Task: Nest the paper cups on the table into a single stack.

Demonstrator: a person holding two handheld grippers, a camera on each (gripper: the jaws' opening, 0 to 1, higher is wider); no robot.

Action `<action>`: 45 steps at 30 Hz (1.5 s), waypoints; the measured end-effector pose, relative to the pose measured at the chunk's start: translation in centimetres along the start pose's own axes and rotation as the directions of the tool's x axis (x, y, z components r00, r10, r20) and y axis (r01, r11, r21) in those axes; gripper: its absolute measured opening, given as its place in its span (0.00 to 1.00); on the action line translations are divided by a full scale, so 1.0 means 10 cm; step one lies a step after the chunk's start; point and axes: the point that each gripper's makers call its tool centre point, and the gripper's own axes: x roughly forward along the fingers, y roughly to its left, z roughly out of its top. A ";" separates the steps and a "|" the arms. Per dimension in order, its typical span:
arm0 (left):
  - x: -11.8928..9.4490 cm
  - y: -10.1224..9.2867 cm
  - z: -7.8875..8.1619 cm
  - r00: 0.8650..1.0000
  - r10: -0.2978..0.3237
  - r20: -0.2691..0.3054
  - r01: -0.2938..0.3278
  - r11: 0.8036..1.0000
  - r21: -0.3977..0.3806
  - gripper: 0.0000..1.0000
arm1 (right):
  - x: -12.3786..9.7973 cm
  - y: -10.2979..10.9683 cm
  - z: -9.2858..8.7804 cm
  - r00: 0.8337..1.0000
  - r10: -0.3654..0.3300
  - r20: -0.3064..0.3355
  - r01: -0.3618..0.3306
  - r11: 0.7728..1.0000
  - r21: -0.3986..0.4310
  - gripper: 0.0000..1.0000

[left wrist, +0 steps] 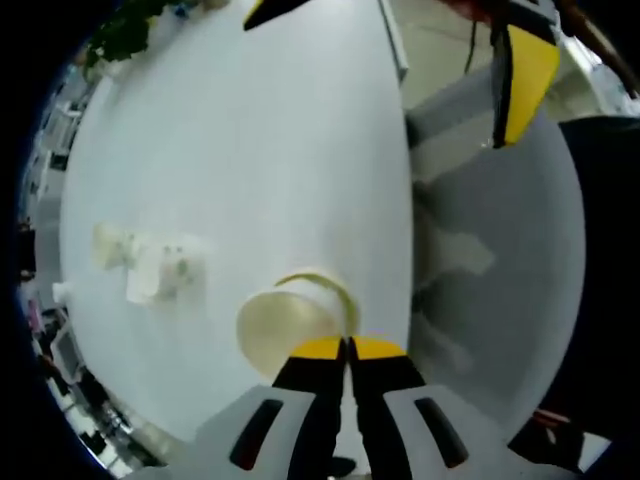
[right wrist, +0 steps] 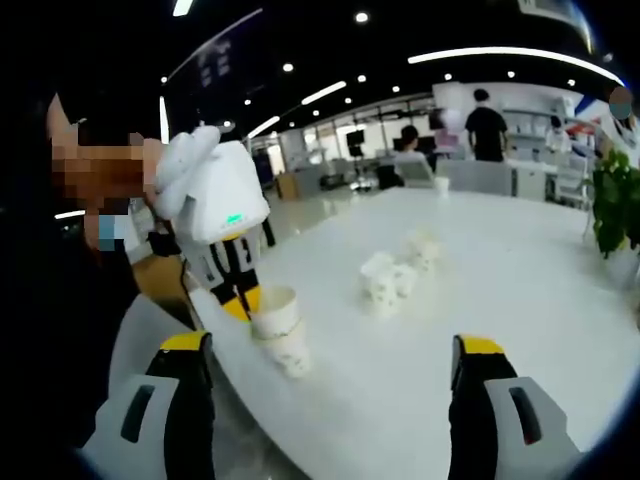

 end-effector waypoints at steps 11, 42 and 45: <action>0.13 -0.04 -0.01 1.000 -0.004 -0.004 0.004 1.000 -0.013 0.01 | 0.01 0.00 -0.03 1.000 0.000 -0.004 0.000 1.000 0.006 0.97; -0.39 0.12 0.16 0.870 0.083 0.487 0.039 0.971 -0.235 0.52 | 0.04 -0.10 0.10 1.000 -0.024 0.013 0.024 1.000 -0.008 0.98; -0.54 0.31 0.08 0.803 0.193 0.563 -0.016 0.953 -0.304 0.60 | 0.05 -0.12 0.13 0.999 -0.031 0.016 0.031 0.999 -0.015 0.98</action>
